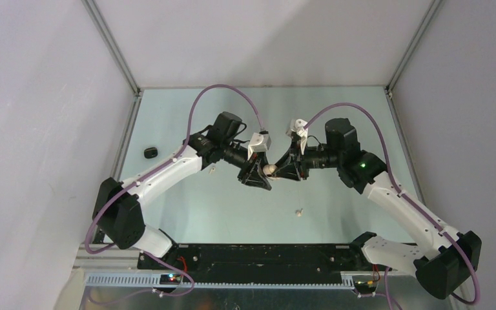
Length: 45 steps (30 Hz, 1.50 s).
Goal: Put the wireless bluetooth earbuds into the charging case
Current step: Pick up the charging case at the center of the board, then open the charging case.
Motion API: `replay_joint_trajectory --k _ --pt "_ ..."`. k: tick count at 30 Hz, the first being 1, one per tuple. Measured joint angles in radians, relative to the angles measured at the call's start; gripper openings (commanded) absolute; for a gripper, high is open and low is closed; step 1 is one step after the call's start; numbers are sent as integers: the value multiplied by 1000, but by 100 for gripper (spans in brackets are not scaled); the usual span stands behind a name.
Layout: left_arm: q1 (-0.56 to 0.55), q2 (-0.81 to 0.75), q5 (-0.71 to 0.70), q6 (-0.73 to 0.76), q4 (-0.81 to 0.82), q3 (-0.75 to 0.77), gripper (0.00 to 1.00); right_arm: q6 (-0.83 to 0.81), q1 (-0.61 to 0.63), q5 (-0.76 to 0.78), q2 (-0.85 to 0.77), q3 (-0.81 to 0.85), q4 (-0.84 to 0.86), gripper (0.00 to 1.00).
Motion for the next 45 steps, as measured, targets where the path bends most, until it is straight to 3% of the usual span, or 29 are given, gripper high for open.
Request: replay_joint_trajectory --k 8,14,34,36,37,38,40,45 --pt "0 0 11 -10 2 0 57 -11 -3 -13 -1 -1 -2 1" --pt "0 0 11 -18 8 0 57 -23 -4 -18 -1 -8 -12 1" --pt "0 0 6 -36 35 0 15 -26 -17 -58 -3 -19 -16 2" --pt "0 0 6 -36 36 0 20 -26 -18 -60 -3 -19 -16 2" --pt "0 0 6 -36 37 0 26 -26 -19 -60 -3 -19 -16 2" --pt "0 0 6 -36 37 0 40 -26 -20 -60 -3 -19 -16 2" --pt "0 0 6 -39 38 0 48 -26 -20 -61 -3 -19 -16 2" --pt "0 0 18 -55 46 0 44 -27 -19 -52 -3 -23 -15 1"
